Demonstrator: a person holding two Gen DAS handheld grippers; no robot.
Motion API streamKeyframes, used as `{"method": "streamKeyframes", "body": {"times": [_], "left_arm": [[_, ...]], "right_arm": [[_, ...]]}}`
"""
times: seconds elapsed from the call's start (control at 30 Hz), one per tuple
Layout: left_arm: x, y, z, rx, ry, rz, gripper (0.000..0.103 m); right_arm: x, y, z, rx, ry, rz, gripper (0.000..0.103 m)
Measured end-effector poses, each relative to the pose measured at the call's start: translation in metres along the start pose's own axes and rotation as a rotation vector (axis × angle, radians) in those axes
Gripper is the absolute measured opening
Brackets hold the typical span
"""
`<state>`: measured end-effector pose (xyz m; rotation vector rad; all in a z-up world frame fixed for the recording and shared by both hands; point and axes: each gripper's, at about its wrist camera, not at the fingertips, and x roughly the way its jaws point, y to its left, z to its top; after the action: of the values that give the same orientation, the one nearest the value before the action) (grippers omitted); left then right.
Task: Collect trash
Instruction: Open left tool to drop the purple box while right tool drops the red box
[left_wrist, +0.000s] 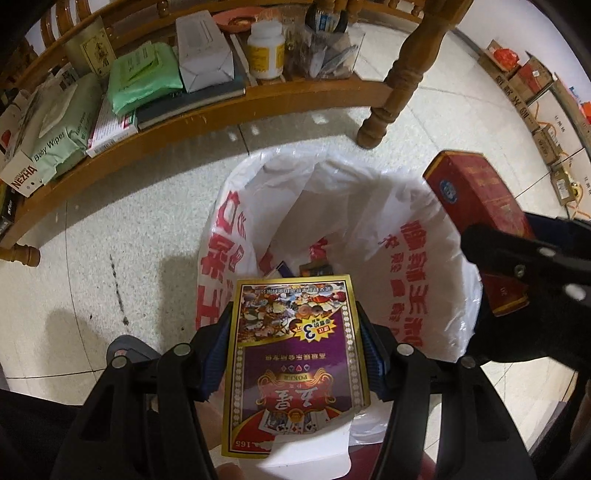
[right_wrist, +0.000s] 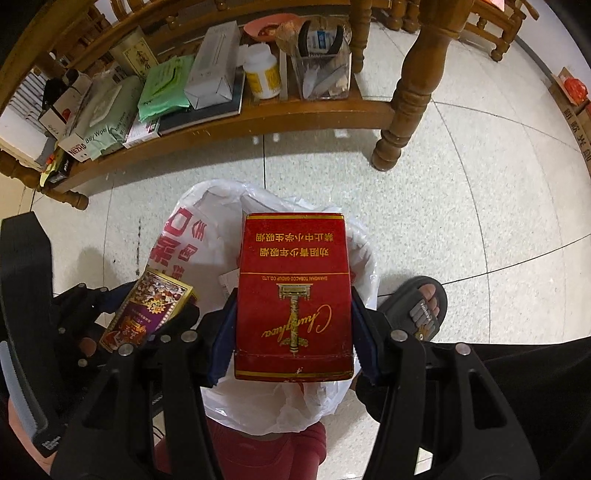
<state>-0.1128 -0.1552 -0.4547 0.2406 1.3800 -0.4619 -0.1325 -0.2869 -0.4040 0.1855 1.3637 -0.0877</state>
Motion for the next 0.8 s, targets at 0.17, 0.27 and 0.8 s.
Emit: {"method": "streamKeyframes", "body": {"times": [0.17,0.27,0.8], "left_arm": [[0.005,0.001,-0.002,0.0,0.007,-0.005,0.059],[0.006,0.003,-0.002,-0.006,0.013,-0.009,0.059],[0.007,0.004,-0.002,-0.022,0.008,-0.02,0.088]], "right_arm": [[0.009,0.002,0.0,0.004,0.026,0.01,0.054],[0.014,0.003,0.0,0.001,0.041,0.018,0.054],[0.02,0.007,0.001,0.003,0.045,0.024,0.077]]}}
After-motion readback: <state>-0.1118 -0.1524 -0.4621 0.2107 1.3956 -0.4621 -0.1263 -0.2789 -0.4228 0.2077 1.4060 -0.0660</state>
